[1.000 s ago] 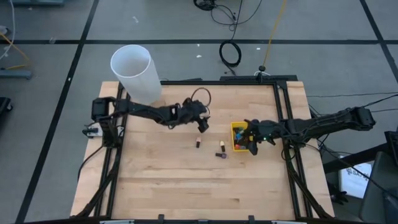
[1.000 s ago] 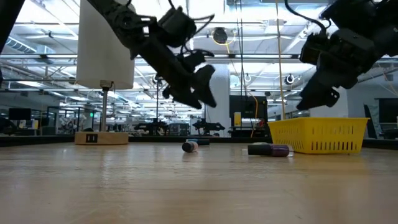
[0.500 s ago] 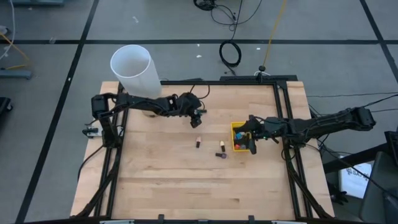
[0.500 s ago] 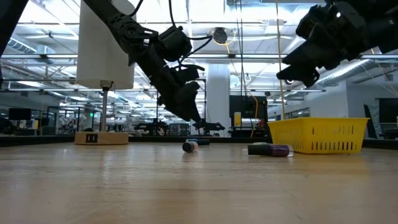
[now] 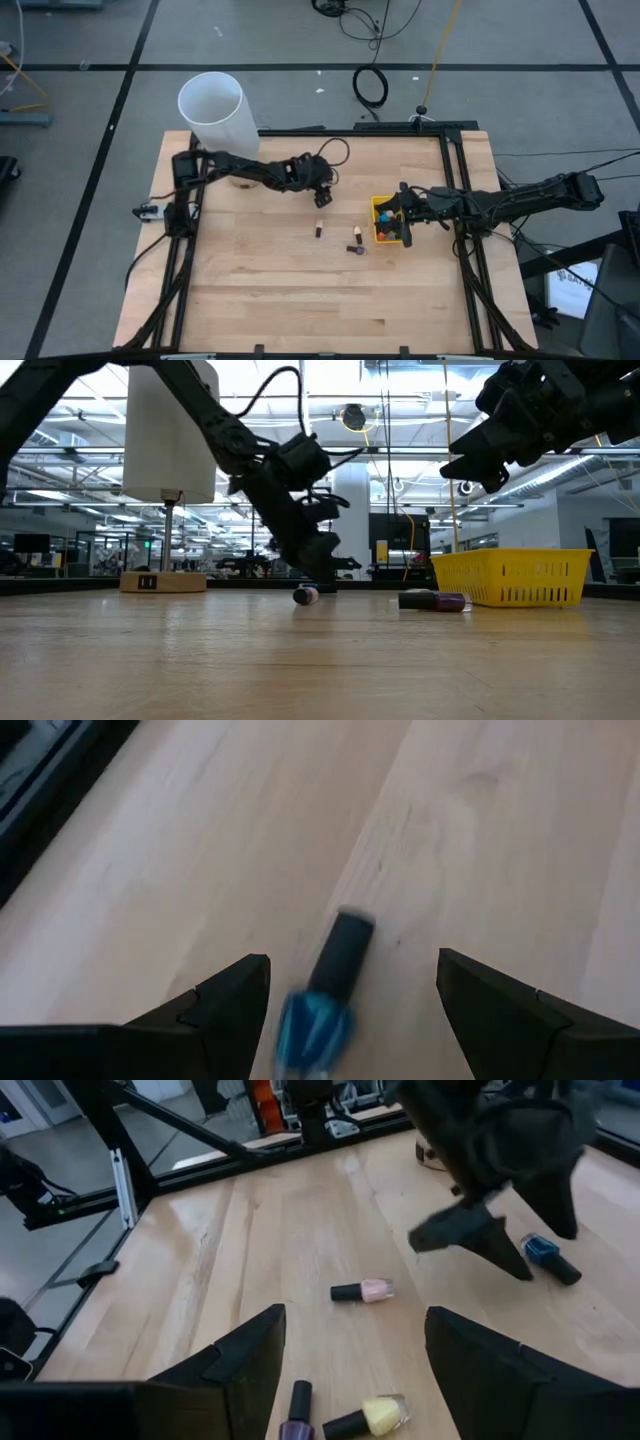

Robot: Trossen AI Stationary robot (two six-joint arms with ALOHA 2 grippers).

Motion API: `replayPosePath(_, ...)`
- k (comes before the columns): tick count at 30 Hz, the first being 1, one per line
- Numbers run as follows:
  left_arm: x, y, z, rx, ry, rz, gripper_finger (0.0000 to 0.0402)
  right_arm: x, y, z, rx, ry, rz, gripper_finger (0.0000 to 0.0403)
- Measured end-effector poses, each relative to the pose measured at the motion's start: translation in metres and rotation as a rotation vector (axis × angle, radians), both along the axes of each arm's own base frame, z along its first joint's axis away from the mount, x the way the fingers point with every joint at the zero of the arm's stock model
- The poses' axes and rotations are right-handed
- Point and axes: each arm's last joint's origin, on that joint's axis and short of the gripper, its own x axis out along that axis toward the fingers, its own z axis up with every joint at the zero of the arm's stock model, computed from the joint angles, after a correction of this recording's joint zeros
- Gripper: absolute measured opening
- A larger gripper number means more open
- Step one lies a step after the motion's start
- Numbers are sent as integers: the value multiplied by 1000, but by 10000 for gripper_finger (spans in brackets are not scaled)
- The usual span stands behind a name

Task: Pick & Place Nail Polish
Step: Put the dark blue nail polish into the yellow bin

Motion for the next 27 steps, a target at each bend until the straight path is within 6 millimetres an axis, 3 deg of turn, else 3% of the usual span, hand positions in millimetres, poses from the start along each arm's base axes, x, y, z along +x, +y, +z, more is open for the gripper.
replayPosePath(5,11,7,-3,-42,70,-40,278,0,0,0,17,2,-2,227)
replayPosePath(15,8,-1,1,-240,174,-156,278,0,0,-1,20,8,0,226)
replayPosePath(27,14,-51,-1,-290,241,-368,278,0,0,-1,20,10,1,226)
